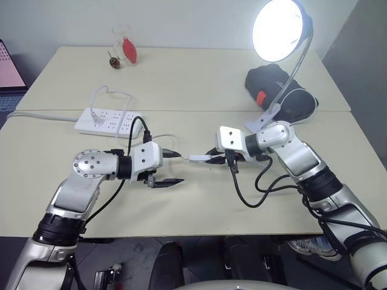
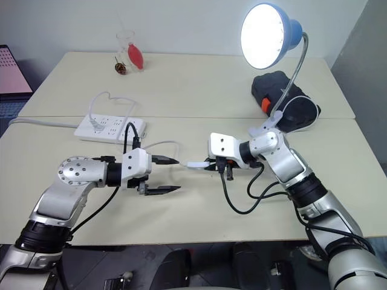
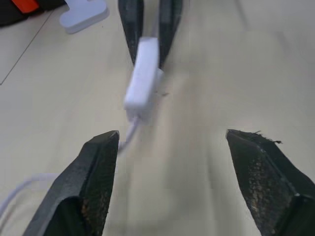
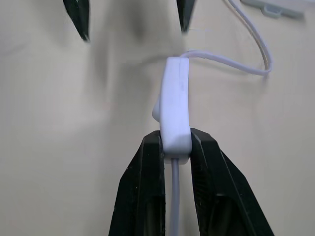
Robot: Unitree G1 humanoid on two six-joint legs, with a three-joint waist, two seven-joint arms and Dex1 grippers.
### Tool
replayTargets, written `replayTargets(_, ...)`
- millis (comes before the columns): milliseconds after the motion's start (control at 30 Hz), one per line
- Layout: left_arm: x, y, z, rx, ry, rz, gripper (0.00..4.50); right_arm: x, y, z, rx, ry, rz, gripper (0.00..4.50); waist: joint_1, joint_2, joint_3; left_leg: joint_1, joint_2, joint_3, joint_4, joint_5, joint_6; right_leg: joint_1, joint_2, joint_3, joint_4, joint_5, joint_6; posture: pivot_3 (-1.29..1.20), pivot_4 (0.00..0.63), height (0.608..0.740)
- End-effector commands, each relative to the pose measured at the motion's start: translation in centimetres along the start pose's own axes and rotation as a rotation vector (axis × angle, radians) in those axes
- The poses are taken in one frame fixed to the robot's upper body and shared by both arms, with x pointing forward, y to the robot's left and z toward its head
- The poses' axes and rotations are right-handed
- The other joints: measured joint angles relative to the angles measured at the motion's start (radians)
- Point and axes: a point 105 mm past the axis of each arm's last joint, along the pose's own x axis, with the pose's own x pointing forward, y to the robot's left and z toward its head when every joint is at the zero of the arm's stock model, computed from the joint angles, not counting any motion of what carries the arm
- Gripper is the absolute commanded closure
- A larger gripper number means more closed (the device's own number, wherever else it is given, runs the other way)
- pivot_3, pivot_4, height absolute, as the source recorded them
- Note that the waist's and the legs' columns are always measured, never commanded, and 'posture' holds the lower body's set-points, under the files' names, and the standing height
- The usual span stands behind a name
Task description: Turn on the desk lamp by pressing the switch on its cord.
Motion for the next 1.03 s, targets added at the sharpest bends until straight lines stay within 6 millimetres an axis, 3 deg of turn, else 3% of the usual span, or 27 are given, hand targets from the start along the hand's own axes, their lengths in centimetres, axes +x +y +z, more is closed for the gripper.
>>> replayTargets(33,-1.7,-0.2,0.5,0.007,0.007,0.064,0.88,0.5,-2.2,-0.5,-0.044,0.016,-0.080,4.15,-0.003,0.000,0.000,0.000,0.000,0.000,0.000,0.000,0.000,0.000,0.000,0.000,0.000,0.000,0.000,0.00,0.150,0.740)
replayTargets(233,-2.2,-1.0,0.2,-0.020,0.016,0.091,0.88,0.9,-2.9,-2.4,-0.014,0.044,-0.093,4.15,0.006,0.001,0.000,0.000,0.000,0.000,0.000,0.000,0.000,0.000,0.000,0.000,0.000,0.000,0.000,0.00,0.150,0.740)
replayTargets(300,-2.1,-1.0,0.4,-0.034,0.001,0.108,0.88,0.7,-3.1,-2.9,-0.003,0.049,-0.106,3.45,0.007,0.001,0.000,0.000,0.000,0.000,0.000,0.000,0.000,0.000,-0.001,0.000,0.000,0.000,0.000,0.00,0.150,0.740)
replayTargets(467,-2.2,-0.6,0.8,-0.088,-0.036,0.155,0.88,-0.3,-3.4,-2.8,0.020,0.015,-0.128,2.40,0.003,0.001,0.001,0.000,0.000,0.000,0.000,0.000,0.000,0.000,0.000,0.000,0.000,0.000,0.000,0.00,0.150,0.740)
replayTargets(667,-3.5,-0.6,0.5,-0.183,0.010,0.174,0.88,-4.7,-1.9,-1.5,0.046,-0.052,-0.204,0.85,0.008,0.001,0.001,-0.001,0.000,-0.001,0.000,0.000,0.000,0.000,0.000,-0.001,0.000,0.000,0.000,0.00,0.150,0.740)
replayTargets(767,-4.5,-0.3,0.2,-0.175,0.054,0.211,0.88,-7.1,0.0,-1.0,0.061,-0.087,-0.239,0.16,0.010,0.001,0.001,-0.001,0.000,-0.001,0.000,0.000,0.000,0.000,-0.001,-0.001,-0.001,0.000,0.000,0.00,0.150,0.740)
replayTargets(867,-5.5,-0.2,-0.1,-0.169,0.078,0.228,0.88,-9.2,1.7,-0.5,0.058,-0.109,-0.314,0.16,0.012,0.002,0.001,-0.001,0.000,-0.001,0.000,0.000,0.000,0.000,-0.001,-0.001,-0.001,-0.001,0.000,0.00,0.150,0.740)
replayTargets(1033,-6.1,-1.1,-0.3,-0.195,0.087,0.207,0.88,-9.7,3.8,-0.6,0.066,-0.105,-0.380,0.16,0.002,0.002,0.001,0.002,0.000,0.001,-0.001,0.000,0.000,0.001,-0.001,0.001,0.000,-0.001,-0.001,0.00,0.150,0.740)
